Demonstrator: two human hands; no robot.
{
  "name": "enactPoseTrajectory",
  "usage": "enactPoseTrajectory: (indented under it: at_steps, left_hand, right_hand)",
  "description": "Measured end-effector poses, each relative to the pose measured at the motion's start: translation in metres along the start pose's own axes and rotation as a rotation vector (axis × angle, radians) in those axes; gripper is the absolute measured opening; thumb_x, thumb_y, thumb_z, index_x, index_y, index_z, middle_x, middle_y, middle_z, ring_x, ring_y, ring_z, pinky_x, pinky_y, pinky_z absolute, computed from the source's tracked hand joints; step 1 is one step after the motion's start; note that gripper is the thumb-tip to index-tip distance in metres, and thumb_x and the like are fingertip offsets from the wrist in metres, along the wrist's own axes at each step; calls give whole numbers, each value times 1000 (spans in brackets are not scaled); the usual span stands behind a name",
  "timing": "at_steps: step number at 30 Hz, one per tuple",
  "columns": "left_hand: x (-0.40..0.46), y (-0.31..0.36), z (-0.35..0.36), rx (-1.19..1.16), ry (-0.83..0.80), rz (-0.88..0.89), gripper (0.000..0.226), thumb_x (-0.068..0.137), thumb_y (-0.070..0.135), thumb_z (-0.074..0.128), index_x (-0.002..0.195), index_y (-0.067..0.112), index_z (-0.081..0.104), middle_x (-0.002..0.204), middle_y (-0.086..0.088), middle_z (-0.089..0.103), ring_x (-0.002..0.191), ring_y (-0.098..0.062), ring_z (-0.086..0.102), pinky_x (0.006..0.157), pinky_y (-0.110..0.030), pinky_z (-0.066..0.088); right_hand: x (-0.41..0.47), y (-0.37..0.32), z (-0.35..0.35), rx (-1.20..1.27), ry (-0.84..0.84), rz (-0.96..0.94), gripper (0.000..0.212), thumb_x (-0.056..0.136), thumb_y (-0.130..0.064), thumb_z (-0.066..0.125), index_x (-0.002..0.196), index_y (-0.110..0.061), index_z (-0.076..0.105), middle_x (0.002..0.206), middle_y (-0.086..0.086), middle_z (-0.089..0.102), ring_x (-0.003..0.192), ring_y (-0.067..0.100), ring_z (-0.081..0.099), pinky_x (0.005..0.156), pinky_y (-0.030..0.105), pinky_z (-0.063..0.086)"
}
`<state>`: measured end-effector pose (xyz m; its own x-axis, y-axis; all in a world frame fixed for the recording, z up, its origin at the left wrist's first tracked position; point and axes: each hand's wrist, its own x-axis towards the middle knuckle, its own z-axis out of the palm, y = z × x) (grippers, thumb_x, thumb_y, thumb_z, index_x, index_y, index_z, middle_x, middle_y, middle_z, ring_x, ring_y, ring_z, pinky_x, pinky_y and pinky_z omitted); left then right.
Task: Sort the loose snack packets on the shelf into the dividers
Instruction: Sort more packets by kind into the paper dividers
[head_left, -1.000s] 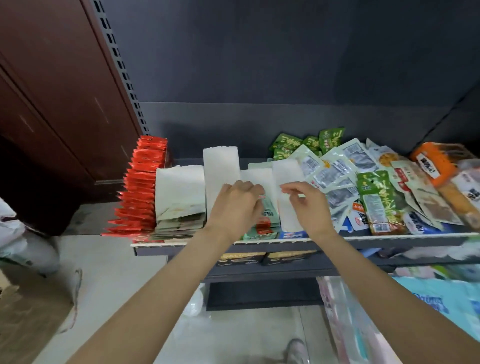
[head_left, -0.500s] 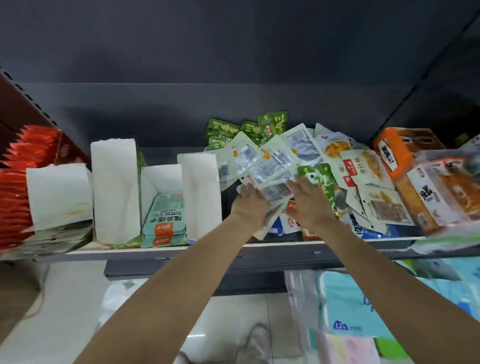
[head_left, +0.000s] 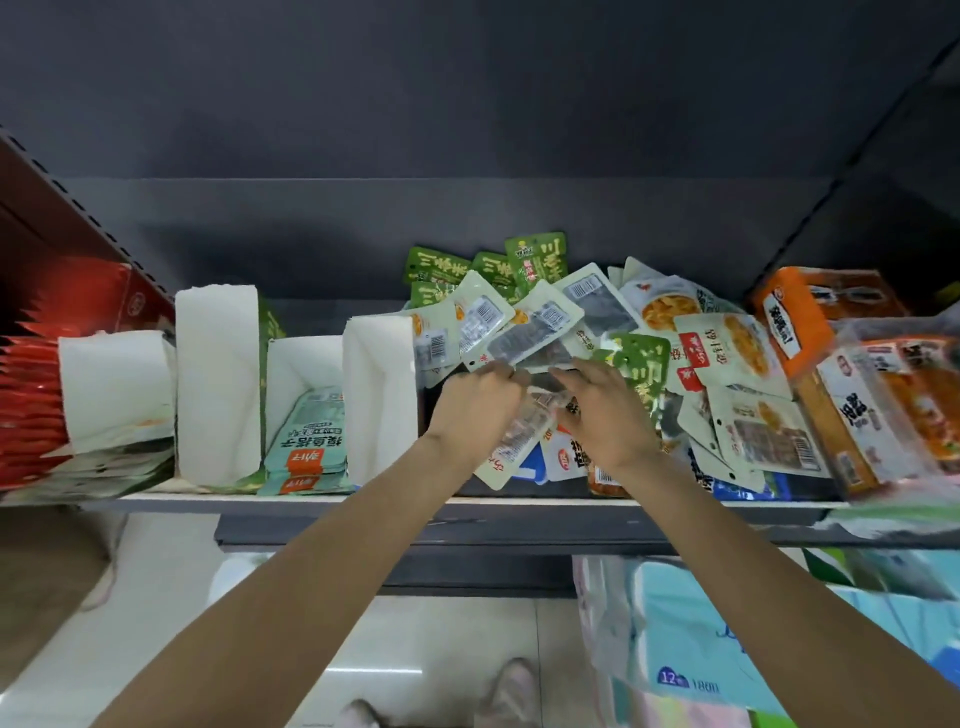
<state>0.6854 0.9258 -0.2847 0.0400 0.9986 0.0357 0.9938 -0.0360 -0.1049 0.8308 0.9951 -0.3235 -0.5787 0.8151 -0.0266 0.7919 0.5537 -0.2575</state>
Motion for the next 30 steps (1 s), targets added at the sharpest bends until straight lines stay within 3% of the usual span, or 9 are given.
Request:
enactPoseTrajectory:
  at_steps: [3, 6, 9, 11, 13, 15, 18, 21, 30]
  left_hand:
    - [2, -9, -11, -225, 268, 7, 21, 63, -2, 76, 75, 9, 63, 71, -7, 64, 60, -26, 66, 44, -28, 47]
    - [-1, -23, -25, -452, 437, 4, 8, 85, 14, 65, 93, 12, 66, 90, -5, 67, 89, -27, 64, 77, -37, 51]
    - [-17, -46, -39, -556, 514, -160, 47, 85, 28, 67, 127, 16, 50, 123, -2, 55, 115, -18, 47, 97, -28, 34]
    - [-35, -66, -49, -737, 505, -285, 67, 83, 28, 70, 139, 17, 36, 133, 2, 45, 122, -11, 40, 99, -23, 34]
    - [-56, -88, -60, -953, 476, -366, 72, 81, 23, 72, 141, 19, 31, 132, 6, 45, 116, -4, 45, 92, -13, 39]
    - [-78, -115, -67, -1061, 470, -390, 55, 83, 21, 71, 130, 17, 44, 120, 6, 58, 100, -3, 57, 74, -2, 44]
    - [-116, -159, -73, -998, 505, -416, 25, 86, 25, 67, 106, 12, 58, 101, 6, 67, 78, 1, 59, 63, -3, 46]
    - [-153, -206, -70, -969, 542, -405, 24, 86, 26, 66, 103, 9, 60, 97, 9, 67, 80, 0, 61, 67, -8, 49]
    - [-245, -314, -45, -958, 604, -439, 22, 89, 20, 62, 109, 10, 63, 103, 3, 70, 92, -7, 66, 81, -20, 52]
  right_hand:
    - [-2, -11, -15, 142, 222, -36, 23, 91, -15, 56, 112, -10, 65, 113, 7, 65, 108, 24, 55, 92, 43, 47]
    - [-2, -28, -28, 311, 244, 36, 16, 92, -15, 56, 90, -3, 65, 87, 13, 68, 79, 28, 61, 72, 38, 50]
    - [-3, -53, -40, 643, 221, 89, 20, 94, -14, 53, 95, 2, 65, 92, 13, 70, 85, 27, 65, 77, 45, 53]
    - [-6, -81, -48, 834, 212, 58, 19, 94, -10, 52, 105, -4, 66, 101, 3, 68, 91, 14, 65, 82, 34, 54]
    - [-8, -114, -56, 971, 205, 20, 22, 94, -8, 51, 112, -10, 65, 103, -7, 66, 87, -4, 63, 77, 14, 51]
    - [-7, -150, -57, 1027, 200, -14, 23, 94, -6, 52, 113, -14, 63, 99, -12, 64, 79, -14, 60, 68, 6, 46]
    - [-2, -201, -50, 1031, 168, -33, 21, 92, -7, 55, 109, -8, 67, 105, -1, 68, 84, -7, 63, 76, 18, 53]
    - [3, -252, -36, 1022, 129, -53, 20, 90, -10, 60, 107, -6, 69, 105, 1, 69, 97, 16, 66, 87, 43, 53]
    - [16, -383, 16, 940, 93, -65, 21, 90, -16, 60, 105, -5, 69, 113, 5, 68, 96, 18, 64, 86, 44, 54]
